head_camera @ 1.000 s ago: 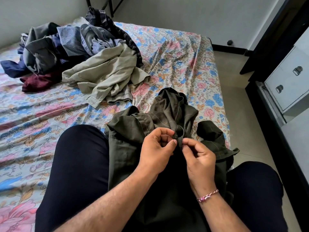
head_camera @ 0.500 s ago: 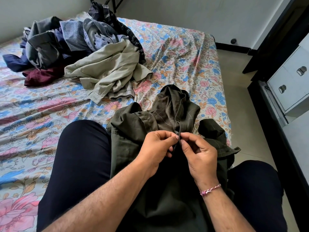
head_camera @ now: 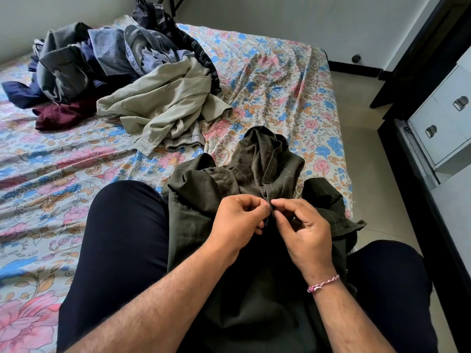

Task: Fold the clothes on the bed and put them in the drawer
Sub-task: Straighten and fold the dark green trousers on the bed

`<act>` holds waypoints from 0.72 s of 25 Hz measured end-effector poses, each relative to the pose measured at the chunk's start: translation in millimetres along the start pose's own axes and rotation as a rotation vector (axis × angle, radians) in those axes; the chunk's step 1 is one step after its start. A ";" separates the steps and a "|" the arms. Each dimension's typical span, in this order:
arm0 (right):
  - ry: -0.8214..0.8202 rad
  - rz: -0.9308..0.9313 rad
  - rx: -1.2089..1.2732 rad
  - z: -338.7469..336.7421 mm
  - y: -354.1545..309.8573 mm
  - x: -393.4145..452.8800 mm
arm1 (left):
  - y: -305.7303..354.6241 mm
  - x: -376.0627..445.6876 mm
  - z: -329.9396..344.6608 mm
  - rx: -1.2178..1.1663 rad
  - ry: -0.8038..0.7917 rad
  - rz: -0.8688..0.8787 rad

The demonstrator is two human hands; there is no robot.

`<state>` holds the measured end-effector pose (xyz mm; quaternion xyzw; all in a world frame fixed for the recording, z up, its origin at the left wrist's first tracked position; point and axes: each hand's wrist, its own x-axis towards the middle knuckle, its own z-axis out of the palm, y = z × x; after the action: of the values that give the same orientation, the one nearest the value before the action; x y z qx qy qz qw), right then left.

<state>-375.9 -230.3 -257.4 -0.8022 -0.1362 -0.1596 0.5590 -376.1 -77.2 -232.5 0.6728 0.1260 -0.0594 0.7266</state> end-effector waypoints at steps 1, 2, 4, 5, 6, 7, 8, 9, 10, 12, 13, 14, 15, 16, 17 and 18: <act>-0.009 -0.007 -0.020 -0.6 -0.3 0.7 | -0.2 0.2 0.0 0.021 0.007 0.007; -0.011 -0.001 -0.038 -0.4 -0.4 1.1 | -0.9 0.2 0.4 0.034 0.018 0.013; 0.000 0.014 -0.075 1.0 -0.1 0.9 | -2.6 0.2 1.1 0.035 0.029 0.015; 0.005 0.012 -0.102 1.9 0.0 0.5 | -3.0 -0.4 1.2 0.045 0.027 0.020; 0.004 0.004 -0.131 2.7 -0.2 0.5 | -3.8 -0.2 0.9 0.078 0.031 0.031; -0.002 -0.006 -0.162 3.6 -0.3 0.4 | -5.2 1.1 0.2 0.140 0.042 0.051; -0.004 -0.020 -0.198 4.4 -0.5 -0.8 | -6.6 3.3 -1.2 0.227 0.054 0.085; 0.001 -0.043 -0.240 5.2 -0.7 -2.8 | -6.8 5.6 -2.7 0.330 0.058 0.130; 0.010 -0.089 -0.293 5.4 -1.3 -4.5 | -5.9 7.6 -4.0 0.427 0.051 0.185; 0.021 -0.205 -0.410 3.8 -2.7 -3.8 | -1.6 11.0 -7.3 0.613 0.029 0.312; 0.037 -0.229 -0.439 3.3 -4.5 -3.3 | 1.3 12.4 -9.0 0.670 0.020 0.367; 0.070 -0.192 -0.408 3.5 -5.5 -3.6 | 3.0 13.0 -10.1 0.664 0.010 0.390; 0.114 -0.071 -0.263 3.7 -6.6 -2.2 | 3.7 12.6 -9.9 0.567 -0.015 0.363; 0.157 0.121 0.007 4.9 -8.1 0.6 | 4.9 10.0 -7.9 0.395 -0.055 0.294; 0.180 0.327 0.321 6.1 -11.4 2.2 | 5.9 6.6 -4.6 0.227 -0.096 0.213; 0.188 0.473 0.540 5.5 -11.1 2.6 | 5.9 4.2 -1.5 0.113 -0.125 0.160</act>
<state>-377.4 -221.2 -248.6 -0.6168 0.0675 -0.0572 0.7821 -370.7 -74.8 -228.0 0.7156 0.0228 -0.0501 0.6963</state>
